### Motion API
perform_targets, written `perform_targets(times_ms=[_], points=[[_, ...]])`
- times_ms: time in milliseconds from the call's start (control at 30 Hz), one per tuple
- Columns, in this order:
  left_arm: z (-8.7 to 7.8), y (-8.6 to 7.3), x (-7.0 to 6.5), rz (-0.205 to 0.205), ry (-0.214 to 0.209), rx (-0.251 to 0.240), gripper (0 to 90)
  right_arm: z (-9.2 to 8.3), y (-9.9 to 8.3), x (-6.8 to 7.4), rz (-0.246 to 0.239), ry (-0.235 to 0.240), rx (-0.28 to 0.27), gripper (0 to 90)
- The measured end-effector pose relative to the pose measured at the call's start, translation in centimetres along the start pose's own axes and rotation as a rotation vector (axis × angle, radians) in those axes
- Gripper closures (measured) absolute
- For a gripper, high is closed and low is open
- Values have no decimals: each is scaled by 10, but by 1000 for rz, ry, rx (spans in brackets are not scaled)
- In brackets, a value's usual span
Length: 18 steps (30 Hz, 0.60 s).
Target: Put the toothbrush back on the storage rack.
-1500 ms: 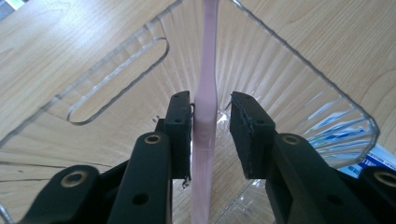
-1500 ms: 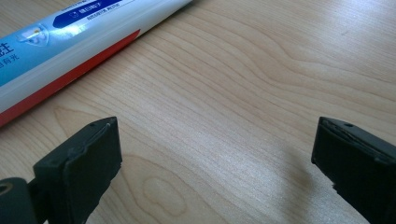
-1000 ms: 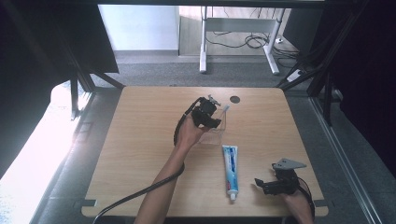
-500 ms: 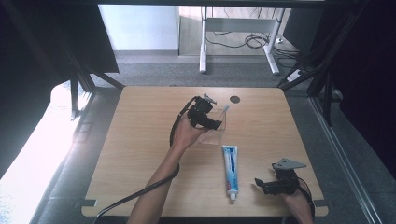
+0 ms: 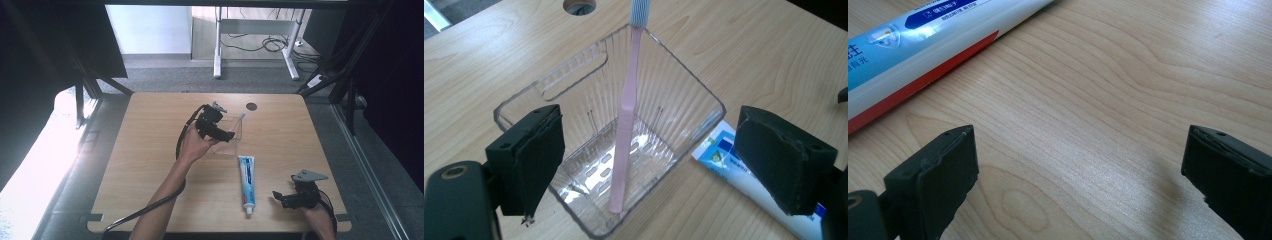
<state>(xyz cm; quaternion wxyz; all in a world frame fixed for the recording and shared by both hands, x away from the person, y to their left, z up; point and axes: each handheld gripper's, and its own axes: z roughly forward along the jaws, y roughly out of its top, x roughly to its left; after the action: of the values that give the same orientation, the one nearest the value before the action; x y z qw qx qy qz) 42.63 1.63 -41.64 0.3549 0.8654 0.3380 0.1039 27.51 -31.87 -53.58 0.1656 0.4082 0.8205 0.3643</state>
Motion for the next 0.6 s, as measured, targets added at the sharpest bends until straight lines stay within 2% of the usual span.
perform_targets(times_ms=[300,600], points=[[-7,-11,3,9,-9,4,130,0,0,0,-1,-1,2,18],[-17,-24,1,19,4,-5,129,0,0,0,-1,-3,4,18]])
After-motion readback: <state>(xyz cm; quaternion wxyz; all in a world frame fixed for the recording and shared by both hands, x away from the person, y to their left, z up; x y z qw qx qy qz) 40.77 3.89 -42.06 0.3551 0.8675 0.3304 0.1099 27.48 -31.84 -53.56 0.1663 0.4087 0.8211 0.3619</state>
